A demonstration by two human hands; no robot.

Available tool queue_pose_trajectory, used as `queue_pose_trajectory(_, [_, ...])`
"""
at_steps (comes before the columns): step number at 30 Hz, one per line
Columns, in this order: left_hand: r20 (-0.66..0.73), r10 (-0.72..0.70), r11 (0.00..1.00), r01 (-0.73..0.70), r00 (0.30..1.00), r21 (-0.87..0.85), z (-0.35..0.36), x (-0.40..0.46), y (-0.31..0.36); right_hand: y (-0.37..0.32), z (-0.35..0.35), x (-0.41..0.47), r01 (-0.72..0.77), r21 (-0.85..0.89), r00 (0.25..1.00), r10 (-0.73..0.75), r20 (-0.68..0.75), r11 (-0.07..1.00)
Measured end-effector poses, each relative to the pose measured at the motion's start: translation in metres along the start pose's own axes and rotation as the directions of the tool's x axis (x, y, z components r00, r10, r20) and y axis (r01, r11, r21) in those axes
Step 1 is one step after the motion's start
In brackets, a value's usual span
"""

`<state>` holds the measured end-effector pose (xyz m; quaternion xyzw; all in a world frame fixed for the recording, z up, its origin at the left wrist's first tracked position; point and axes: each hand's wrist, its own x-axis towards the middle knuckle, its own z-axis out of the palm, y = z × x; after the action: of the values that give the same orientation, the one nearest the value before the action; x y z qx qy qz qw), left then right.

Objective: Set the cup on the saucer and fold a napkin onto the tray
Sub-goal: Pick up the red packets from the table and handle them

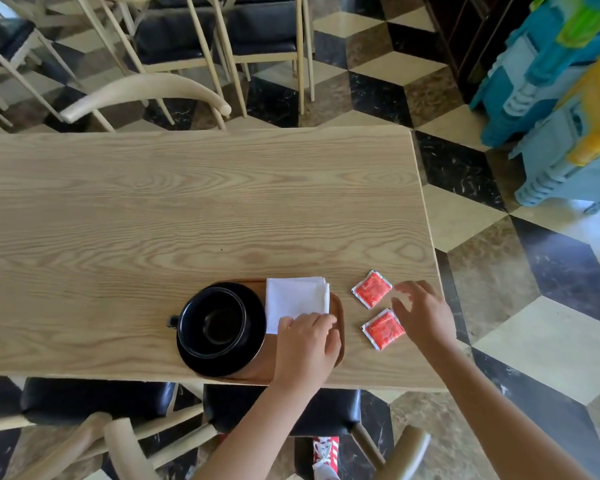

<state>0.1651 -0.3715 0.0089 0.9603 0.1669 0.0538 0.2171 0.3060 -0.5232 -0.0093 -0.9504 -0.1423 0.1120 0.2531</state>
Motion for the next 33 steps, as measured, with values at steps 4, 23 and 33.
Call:
queue_pose_trajectory(4, [0.054,0.026,0.993,-0.032,0.998,0.111,0.018,0.054,0.023,0.012,0.006,-0.010,-0.046,-0.173,0.979,0.079,0.190,0.984])
queue_pose_trajectory(23, [0.213,-0.213,0.922,0.268,0.954,-0.279,0.036,0.100,0.051,0.010,-0.015,-0.026,-0.286,0.567,0.958,0.239,0.158,0.772])
queue_pose_trajectory(33, [0.102,-0.311,0.398,0.227,0.945,-0.889,-0.110,0.081,0.100,-0.105,-0.132,-0.016,0.113,0.853,0.993,-0.023,-0.118,0.510])
